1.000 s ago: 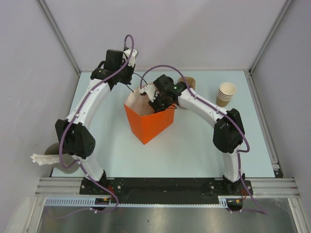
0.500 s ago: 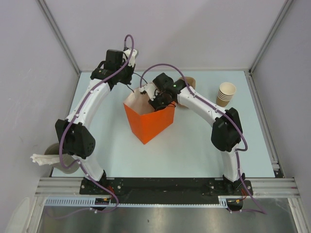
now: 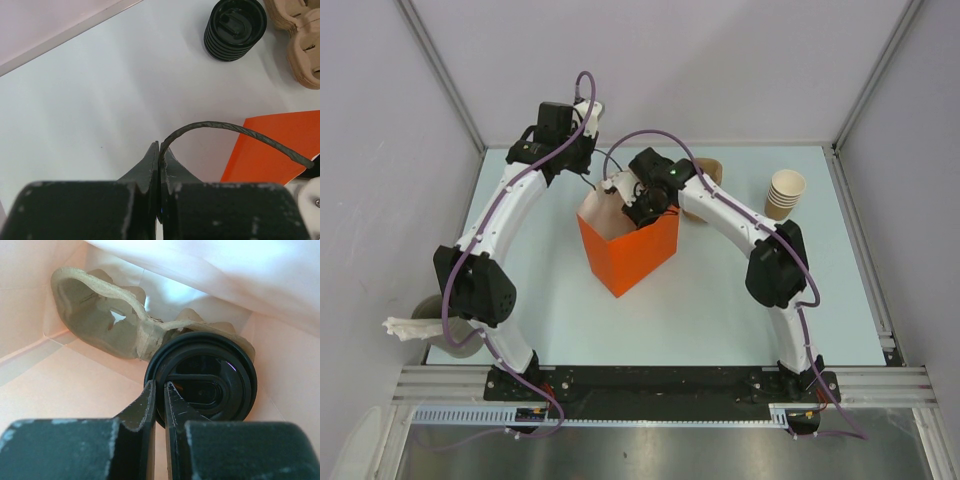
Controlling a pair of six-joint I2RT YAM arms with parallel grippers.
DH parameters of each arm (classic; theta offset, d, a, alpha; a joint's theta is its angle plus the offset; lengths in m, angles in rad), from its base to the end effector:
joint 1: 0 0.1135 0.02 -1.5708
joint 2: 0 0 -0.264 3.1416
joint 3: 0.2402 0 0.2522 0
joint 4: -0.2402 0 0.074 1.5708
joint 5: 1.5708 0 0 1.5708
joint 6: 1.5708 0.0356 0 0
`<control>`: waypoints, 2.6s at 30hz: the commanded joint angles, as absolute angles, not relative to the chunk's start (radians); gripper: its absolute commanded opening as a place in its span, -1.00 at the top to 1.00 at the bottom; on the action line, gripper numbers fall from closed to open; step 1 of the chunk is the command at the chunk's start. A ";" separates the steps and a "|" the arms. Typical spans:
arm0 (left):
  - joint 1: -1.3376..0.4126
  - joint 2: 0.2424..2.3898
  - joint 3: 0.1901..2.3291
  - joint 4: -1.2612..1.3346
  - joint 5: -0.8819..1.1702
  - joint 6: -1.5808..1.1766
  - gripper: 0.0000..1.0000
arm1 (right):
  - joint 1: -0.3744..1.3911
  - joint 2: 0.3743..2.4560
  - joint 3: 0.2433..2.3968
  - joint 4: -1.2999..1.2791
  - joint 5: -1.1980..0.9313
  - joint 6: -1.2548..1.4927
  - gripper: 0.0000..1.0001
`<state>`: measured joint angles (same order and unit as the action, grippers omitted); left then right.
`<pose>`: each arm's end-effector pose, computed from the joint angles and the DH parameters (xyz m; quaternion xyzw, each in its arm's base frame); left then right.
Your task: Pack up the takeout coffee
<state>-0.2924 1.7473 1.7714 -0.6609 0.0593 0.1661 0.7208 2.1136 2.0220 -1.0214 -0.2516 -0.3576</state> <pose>0.3804 -0.1167 0.3741 0.2158 0.8661 -0.0548 0.4474 0.3350 0.3061 0.2796 -0.5205 0.8145 0.1608 0.1993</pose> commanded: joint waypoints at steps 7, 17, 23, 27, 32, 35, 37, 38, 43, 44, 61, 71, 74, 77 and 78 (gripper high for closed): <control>-0.301 1.736 1.809 -0.658 0.064 0.163 1.00 | 0.715 2.186 2.109 -1.127 -0.232 -0.380 1.00; -0.305 1.735 1.810 -0.658 0.058 0.164 1.00 | 0.704 2.204 2.138 -1.144 -0.264 -0.376 1.00; -0.308 1.735 1.810 -0.657 0.055 0.167 1.00 | 0.698 2.217 2.160 -1.154 -0.279 -0.373 1.00; -0.308 1.736 1.810 -0.657 0.054 0.167 1.00 | 0.698 2.217 2.160 -1.155 -0.282 -0.376 1.00; -0.310 1.736 1.810 -0.658 0.054 0.167 0.99 | 0.698 2.210 2.155 -1.155 -0.290 -0.376 1.00; -0.310 1.735 1.812 -0.658 0.054 0.169 1.00 | 0.706 2.206 2.149 -1.154 -0.290 -0.376 1.00; -0.311 1.735 1.810 -0.658 0.052 0.169 1.00 | 0.707 2.203 2.146 -1.151 -0.288 -0.376 1.00; -0.310 1.733 1.809 -0.658 0.052 0.169 1.00 | 0.707 2.203 2.143 -1.150 -0.288 -0.373 1.00; -0.310 1.733 1.809 -0.657 0.051 0.170 1.00 | 0.712 2.195 2.120 -1.134 -0.288 -0.373 1.00; -0.311 1.733 1.809 -0.658 0.051 0.170 1.00 | 0.712 2.191 2.117 -1.132 -0.288 -0.371 1.00; -0.311 1.738 1.819 -0.660 0.051 0.173 1.00 | 0.712 2.151 2.010 -1.054 -0.270 -0.373 1.00; -0.311 1.740 1.822 -0.660 0.051 0.173 1.00 | 0.713 2.115 1.971 -1.019 -0.267 -0.379 0.97; -0.310 1.740 1.824 -0.661 0.049 0.173 1.00 | 0.715 2.109 1.968 -1.014 -0.262 -0.380 0.85; -0.310 1.743 1.825 -0.663 0.049 0.173 1.00 | 0.716 2.102 1.965 -1.011 -0.264 -0.383 0.68; -0.310 1.743 1.827 -0.661 0.049 0.173 1.00 | 0.718 2.100 1.965 -1.011 -0.264 -0.385 0.63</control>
